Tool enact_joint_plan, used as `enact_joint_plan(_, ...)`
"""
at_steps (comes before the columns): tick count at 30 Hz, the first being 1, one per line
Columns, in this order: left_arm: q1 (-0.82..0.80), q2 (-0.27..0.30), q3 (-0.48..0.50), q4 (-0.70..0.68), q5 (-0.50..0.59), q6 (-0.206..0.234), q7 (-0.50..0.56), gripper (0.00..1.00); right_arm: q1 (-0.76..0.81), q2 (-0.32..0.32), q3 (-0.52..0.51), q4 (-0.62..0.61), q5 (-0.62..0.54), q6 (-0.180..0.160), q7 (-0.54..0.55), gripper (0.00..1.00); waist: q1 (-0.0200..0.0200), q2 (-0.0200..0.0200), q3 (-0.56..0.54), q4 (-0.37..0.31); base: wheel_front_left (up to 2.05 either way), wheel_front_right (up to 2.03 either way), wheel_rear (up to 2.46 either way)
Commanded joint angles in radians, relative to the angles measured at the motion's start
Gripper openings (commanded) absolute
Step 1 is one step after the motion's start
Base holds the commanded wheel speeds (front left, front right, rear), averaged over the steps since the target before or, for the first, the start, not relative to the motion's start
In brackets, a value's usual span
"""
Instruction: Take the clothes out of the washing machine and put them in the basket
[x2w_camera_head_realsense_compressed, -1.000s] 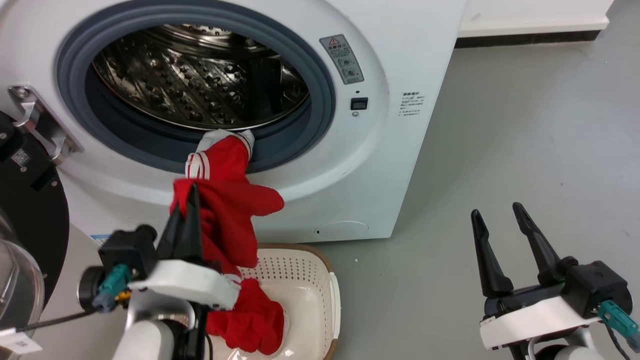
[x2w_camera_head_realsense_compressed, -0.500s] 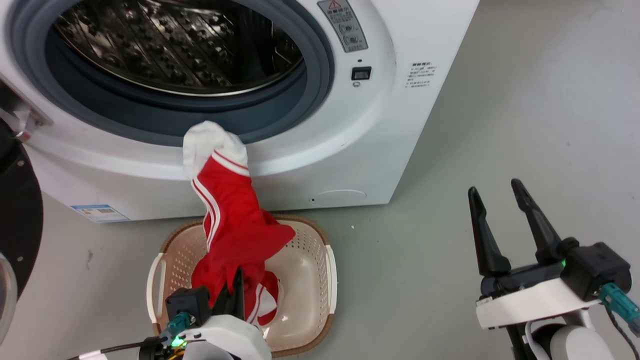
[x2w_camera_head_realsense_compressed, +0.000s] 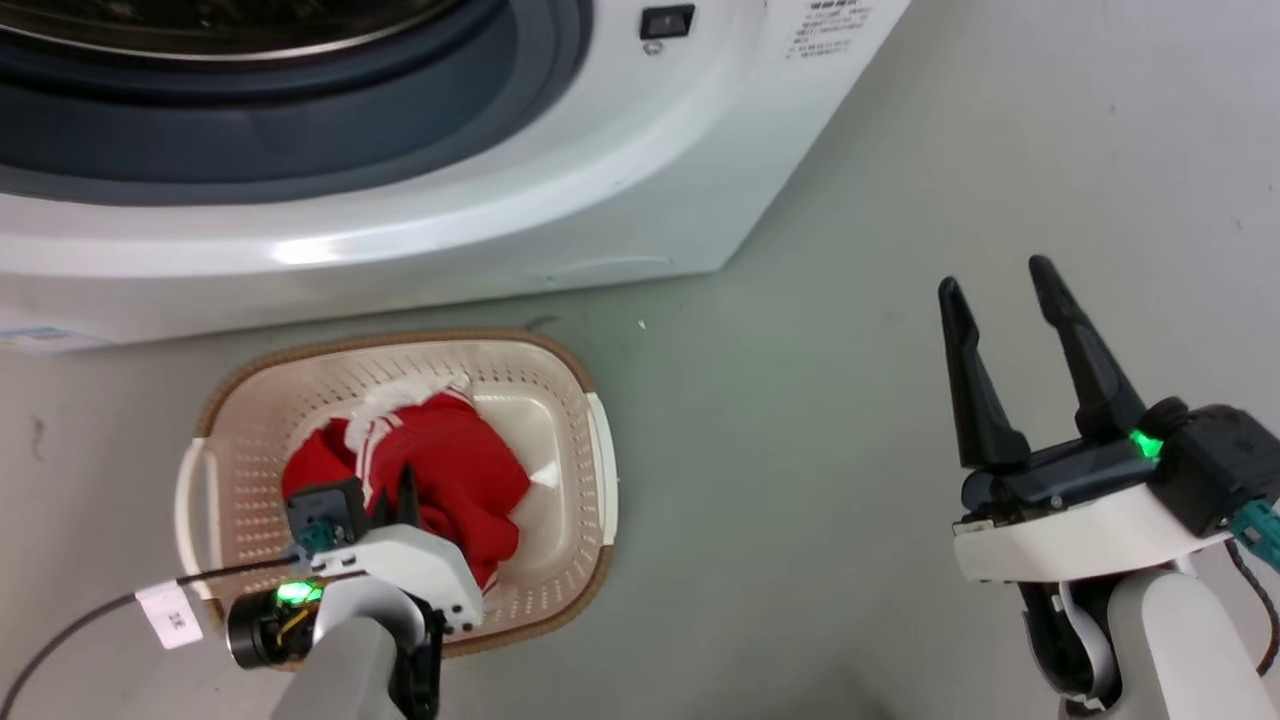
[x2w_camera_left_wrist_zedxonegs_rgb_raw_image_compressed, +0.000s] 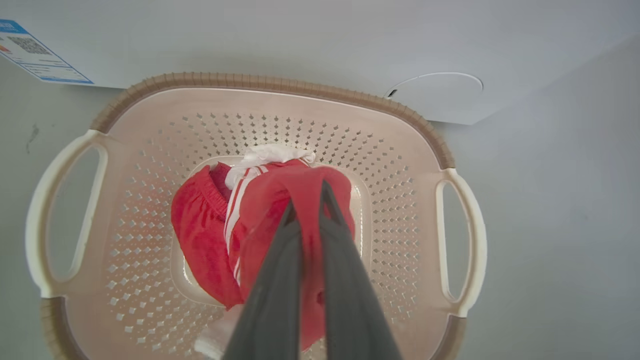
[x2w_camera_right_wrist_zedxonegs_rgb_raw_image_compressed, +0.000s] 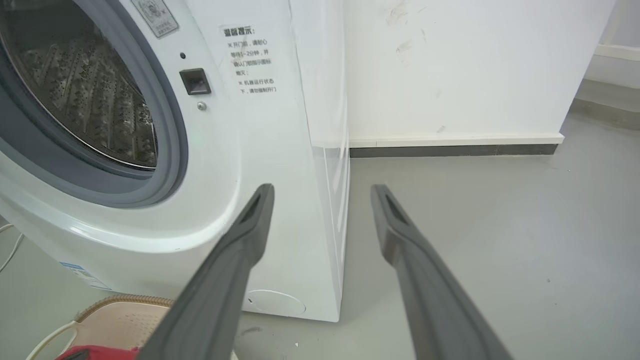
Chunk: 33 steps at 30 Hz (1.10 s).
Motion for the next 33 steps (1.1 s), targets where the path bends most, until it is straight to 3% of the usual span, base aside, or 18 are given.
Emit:
enact_joint_plan(1,-0.047,0.010,0.010,0.039,-0.001,0.003,-0.007,0.00,-0.028,-0.008,0.002,0.005,0.012,-0.001,-0.011,1.00,-0.0002,-0.0001,0.083,-0.051,0.00,0.00,0.00)
enact_joint_plan(10,-0.218,0.049,0.054,0.249,-0.002,0.018,-0.015,0.00,-0.111,-0.033,0.046,0.038,0.054,-0.001,-0.046,1.00,-0.0002,-0.0001,0.224,-0.099,0.00,0.00,0.00)
enact_joint_plan(20,-0.264,0.063,0.103,0.317,0.009,0.041,-0.014,0.00,-0.155,-0.044,0.080,0.069,0.080,-0.001,-0.059,1.00,-0.0002,-0.0001,0.278,-0.123,0.00,0.00,0.00)
enact_joint_plan(21,-0.264,0.062,0.105,0.320,0.012,0.040,-0.014,0.06,-0.157,-0.044,0.080,0.072,0.080,-0.001,-0.059,1.00,-0.0002,-0.0001,0.277,-0.122,0.00,0.00,0.00)
enact_joint_plan(22,-0.262,0.058,0.110,0.317,0.012,0.044,-0.014,0.31,-0.160,-0.044,0.078,0.075,0.080,-0.001,-0.060,1.00,-0.0002,-0.0001,0.271,-0.120,0.00,0.00,0.00)
enact_joint_plan(23,-0.256,0.053,0.112,0.316,0.015,0.045,-0.014,0.78,-0.163,-0.044,0.075,0.076,0.079,-0.001,-0.060,1.00,-0.0002,-0.0001,0.262,-0.117,0.00,0.00,0.00)
enact_joint_plan(24,-0.249,0.048,0.113,0.319,0.019,0.043,-0.014,1.00,-0.163,-0.043,0.074,0.078,0.078,-0.001,-0.060,1.00,-0.0002,-0.0001,0.254,-0.113,0.00,0.00,0.00)
enact_joint_plan(33,-0.158,-0.001,0.159,0.309,-0.005,-0.022,-0.014,1.00,-0.102,-0.036,0.053,0.098,0.042,-0.001,-0.059,1.00,-0.0002,-0.0001,0.071,-0.049,0.00,0.00,0.00)
